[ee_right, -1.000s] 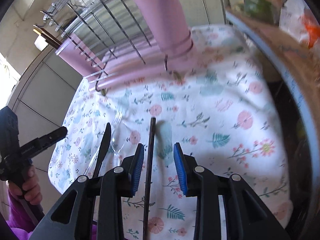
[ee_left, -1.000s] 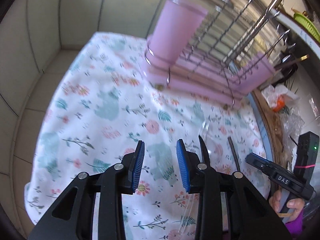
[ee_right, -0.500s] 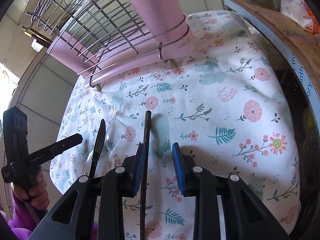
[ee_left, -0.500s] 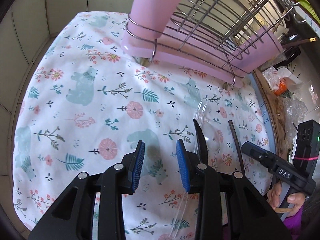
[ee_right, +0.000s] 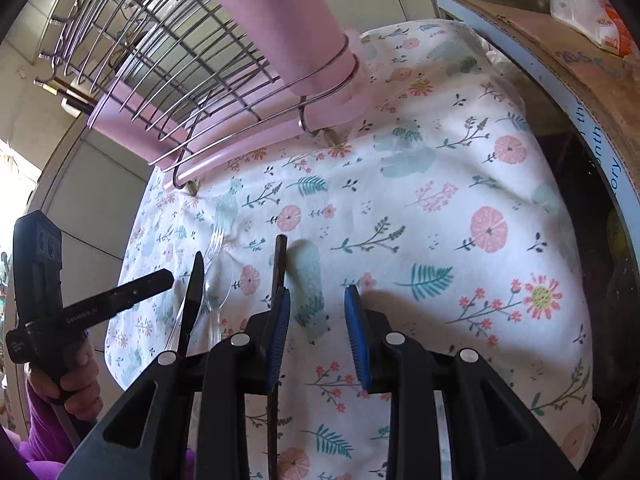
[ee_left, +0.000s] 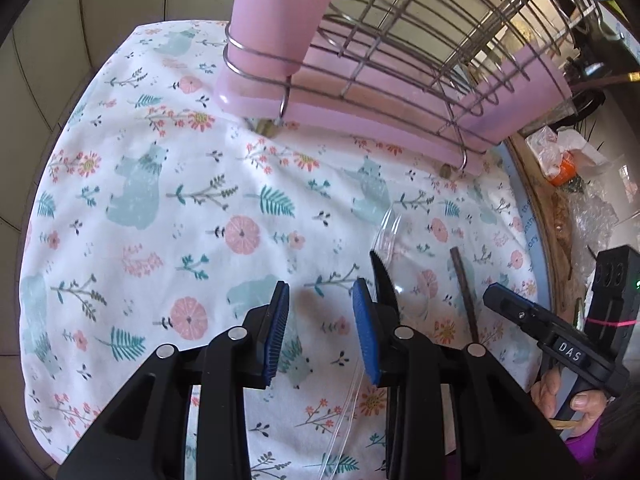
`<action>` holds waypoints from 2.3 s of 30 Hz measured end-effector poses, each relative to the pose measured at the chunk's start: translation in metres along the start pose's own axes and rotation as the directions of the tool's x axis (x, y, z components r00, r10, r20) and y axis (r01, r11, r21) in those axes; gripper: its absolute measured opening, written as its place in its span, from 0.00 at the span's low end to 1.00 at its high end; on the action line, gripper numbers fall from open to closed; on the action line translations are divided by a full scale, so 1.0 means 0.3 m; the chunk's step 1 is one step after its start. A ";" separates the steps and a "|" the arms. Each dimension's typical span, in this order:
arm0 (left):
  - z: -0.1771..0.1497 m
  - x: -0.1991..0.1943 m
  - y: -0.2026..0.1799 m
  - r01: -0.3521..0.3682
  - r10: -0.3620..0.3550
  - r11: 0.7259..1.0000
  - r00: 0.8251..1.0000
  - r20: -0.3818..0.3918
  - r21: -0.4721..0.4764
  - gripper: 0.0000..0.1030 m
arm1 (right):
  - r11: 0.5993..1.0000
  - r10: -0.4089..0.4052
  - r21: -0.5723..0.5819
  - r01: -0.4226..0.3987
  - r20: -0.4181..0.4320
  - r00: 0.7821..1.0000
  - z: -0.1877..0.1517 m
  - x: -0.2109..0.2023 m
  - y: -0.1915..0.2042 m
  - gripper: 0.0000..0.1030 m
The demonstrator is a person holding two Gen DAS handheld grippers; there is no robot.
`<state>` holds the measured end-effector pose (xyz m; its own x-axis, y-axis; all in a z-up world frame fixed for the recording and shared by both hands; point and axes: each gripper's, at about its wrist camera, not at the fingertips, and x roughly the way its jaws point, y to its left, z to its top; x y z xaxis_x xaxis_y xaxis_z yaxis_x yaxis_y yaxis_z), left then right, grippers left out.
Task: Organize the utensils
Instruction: 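Grasp a clear plastic fork with the left tool while the right tool grasps a dark chopstick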
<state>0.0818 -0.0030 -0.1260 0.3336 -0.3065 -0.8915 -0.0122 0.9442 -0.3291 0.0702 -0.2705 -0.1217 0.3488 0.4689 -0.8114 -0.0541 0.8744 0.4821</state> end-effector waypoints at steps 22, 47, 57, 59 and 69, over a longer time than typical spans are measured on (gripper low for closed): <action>0.021 0.116 -0.171 -0.026 0.029 0.995 0.999 -0.038 0.094 0.08 | 1.000 0.015 0.015 -0.015 -0.001 1.000 -0.017 -0.007 -0.016 0.27; 0.084 -0.026 0.238 0.049 -0.055 0.978 0.998 -0.026 -0.201 0.10 | 1.000 0.012 0.011 -0.012 -0.034 0.999 -0.004 0.018 0.013 0.27; 0.106 -0.061 0.207 0.070 -0.066 0.977 0.998 0.024 -0.203 0.14 | 1.000 0.016 0.012 -0.015 -0.038 0.999 -0.005 0.022 0.016 0.27; 0.114 -0.097 0.185 0.098 -0.090 0.981 0.995 0.053 -0.168 0.14 | 1.000 0.016 0.011 -0.015 -0.038 0.999 -0.004 0.021 0.014 0.27; 0.094 0.047 0.088 -0.071 0.063 0.995 0.992 -0.113 -0.066 0.14 | 0.998 0.058 0.032 -0.056 -0.059 0.997 -0.004 0.013 0.010 0.27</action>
<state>0.1128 0.0209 -0.1386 0.2233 -0.2581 -0.9400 -0.0975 0.9536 -0.2850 0.0704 -0.2660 -0.1238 0.2897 0.5250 -0.8003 -0.0433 0.8425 0.5370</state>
